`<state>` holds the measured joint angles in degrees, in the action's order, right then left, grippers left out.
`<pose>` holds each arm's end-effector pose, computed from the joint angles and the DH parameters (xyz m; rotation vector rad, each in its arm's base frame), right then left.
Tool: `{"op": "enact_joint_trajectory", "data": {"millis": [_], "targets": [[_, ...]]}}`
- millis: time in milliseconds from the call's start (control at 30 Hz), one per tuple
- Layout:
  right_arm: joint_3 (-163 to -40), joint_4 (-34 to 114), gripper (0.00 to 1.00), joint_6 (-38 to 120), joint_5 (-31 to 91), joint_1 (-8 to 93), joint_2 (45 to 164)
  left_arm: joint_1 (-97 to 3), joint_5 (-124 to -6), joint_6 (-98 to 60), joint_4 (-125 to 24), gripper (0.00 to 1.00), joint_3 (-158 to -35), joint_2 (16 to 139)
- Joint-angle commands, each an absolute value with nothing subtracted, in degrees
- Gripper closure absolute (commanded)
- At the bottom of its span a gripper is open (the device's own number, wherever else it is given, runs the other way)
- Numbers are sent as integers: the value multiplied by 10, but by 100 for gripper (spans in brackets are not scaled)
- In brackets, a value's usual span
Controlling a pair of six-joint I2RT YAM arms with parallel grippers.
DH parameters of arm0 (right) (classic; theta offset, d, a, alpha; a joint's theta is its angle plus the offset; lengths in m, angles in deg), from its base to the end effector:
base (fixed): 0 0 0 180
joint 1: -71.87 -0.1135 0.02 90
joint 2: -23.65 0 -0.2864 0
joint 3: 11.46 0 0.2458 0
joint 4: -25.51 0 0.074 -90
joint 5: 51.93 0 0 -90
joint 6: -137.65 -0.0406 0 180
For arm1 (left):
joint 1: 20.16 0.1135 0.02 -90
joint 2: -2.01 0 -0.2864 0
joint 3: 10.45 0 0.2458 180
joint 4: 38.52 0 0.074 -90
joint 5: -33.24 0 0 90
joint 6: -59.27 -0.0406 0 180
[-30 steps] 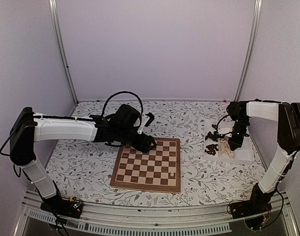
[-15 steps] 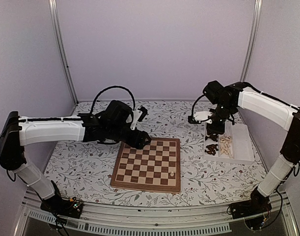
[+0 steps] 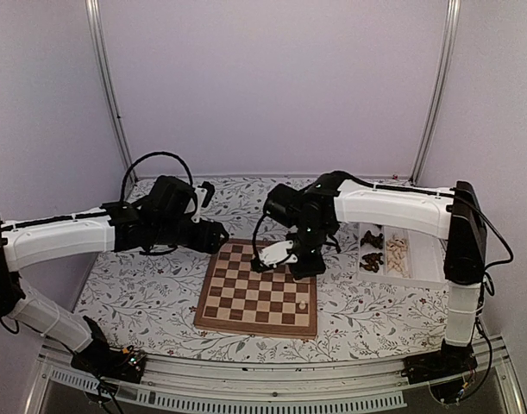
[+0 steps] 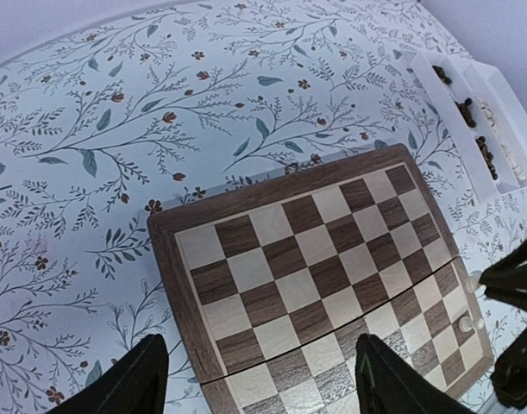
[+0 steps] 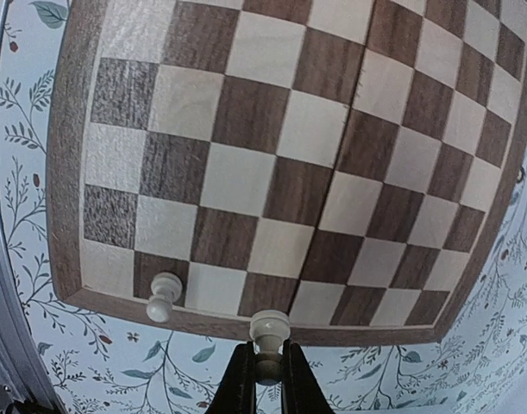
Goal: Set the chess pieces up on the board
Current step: Place the chess piece on the chessboard.
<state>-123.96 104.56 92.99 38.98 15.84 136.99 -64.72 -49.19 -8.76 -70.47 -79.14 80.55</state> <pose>0.2237 0.3308 0.2600 -2.2922 1.8798 0.0010 0.2107 -0.2000 0.2760 0.3892 2.3011 -0.4433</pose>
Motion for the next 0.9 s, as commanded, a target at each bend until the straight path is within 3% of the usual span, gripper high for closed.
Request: {"op": "enact_joint_trajectory", "data": {"millis": [0, 267, 367, 467, 567, 867], "targets": [[-1262, 1052, 99, 918, 359, 123, 1405, -625, -474, -73, -718, 24, -771, 773], [-1268, 1046, 98, 913, 332, 109, 1452, -610, -476, -78, -716, 24, -753, 751], [-1269, 1046, 91, 912, 328, 107, 1459, -609, -480, -79, -717, 24, -753, 750], [-1271, 1043, 74, 909, 318, 106, 1451, -609, -483, -83, -718, 24, -752, 752], [-1268, 1040, 67, 909, 307, 109, 1427, -609, -492, -84, -718, 23, -753, 756], [-1252, 1059, 64, 899, 199, 210, 1316, -648, -598, -120, -689, 29, -766, 780]]}}
